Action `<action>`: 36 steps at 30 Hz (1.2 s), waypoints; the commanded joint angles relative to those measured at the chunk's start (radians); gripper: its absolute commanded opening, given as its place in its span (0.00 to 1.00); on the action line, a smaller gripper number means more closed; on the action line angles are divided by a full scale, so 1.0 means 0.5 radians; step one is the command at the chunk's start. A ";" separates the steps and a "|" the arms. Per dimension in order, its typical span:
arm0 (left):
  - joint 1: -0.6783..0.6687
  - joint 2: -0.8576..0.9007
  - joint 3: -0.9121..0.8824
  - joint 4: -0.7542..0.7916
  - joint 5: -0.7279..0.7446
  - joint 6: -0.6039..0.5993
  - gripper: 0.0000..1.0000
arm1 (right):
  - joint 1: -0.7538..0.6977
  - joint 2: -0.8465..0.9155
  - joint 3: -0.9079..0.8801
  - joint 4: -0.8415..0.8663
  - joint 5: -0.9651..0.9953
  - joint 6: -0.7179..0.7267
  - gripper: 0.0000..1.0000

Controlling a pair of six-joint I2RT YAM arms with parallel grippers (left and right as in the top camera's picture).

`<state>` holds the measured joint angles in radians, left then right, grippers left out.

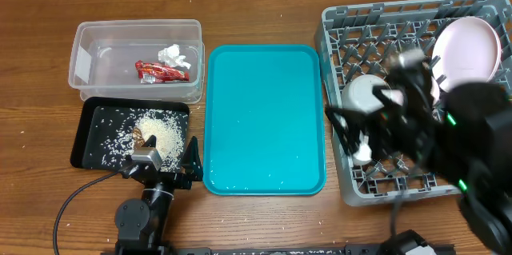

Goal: Sort waste into correct bins and load items into the dishwasher

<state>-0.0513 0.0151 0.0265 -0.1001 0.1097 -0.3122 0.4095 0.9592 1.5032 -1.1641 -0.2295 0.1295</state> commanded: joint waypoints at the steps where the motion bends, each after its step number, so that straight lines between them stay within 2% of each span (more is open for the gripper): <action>1: 0.014 -0.021 -0.014 0.007 0.023 -0.012 1.00 | 0.013 -0.131 0.009 -0.182 0.074 -0.028 1.00; 3: 0.014 -0.021 -0.014 0.007 0.022 -0.011 1.00 | 0.013 -0.225 0.009 -0.352 0.204 -0.027 1.00; 6: 0.014 -0.021 -0.014 0.007 0.022 -0.011 1.00 | 0.013 -0.327 0.003 -0.422 0.401 -0.028 1.00; 8: 0.014 -0.021 -0.014 0.007 0.023 -0.011 1.00 | 0.013 -0.369 -0.007 -0.397 0.531 -0.030 1.00; 11: 0.014 -0.021 -0.014 0.007 0.022 -0.011 1.00 | -0.037 -0.461 -0.095 -0.177 0.576 -0.134 1.00; 15: 0.014 -0.021 -0.014 0.007 0.023 -0.011 1.00 | -0.217 -0.673 -0.423 0.331 0.468 -0.164 1.00; 18: 0.014 -0.021 -0.014 0.007 0.022 -0.011 1.00 | -0.339 -0.875 -0.803 0.658 0.304 -0.163 1.00; 26: 0.014 -0.021 -0.014 0.007 0.022 -0.011 1.00 | -0.431 -1.389 -1.741 1.111 0.141 -0.148 1.00; 36: 0.014 -0.021 -0.014 0.007 0.022 -0.011 1.00 | -0.431 -1.829 -2.401 1.511 0.140 -0.147 1.00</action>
<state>-0.0513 0.0151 0.0254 -0.0990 0.1097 -0.3122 0.2001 0.0956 0.3557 -0.4347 -0.1528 0.0563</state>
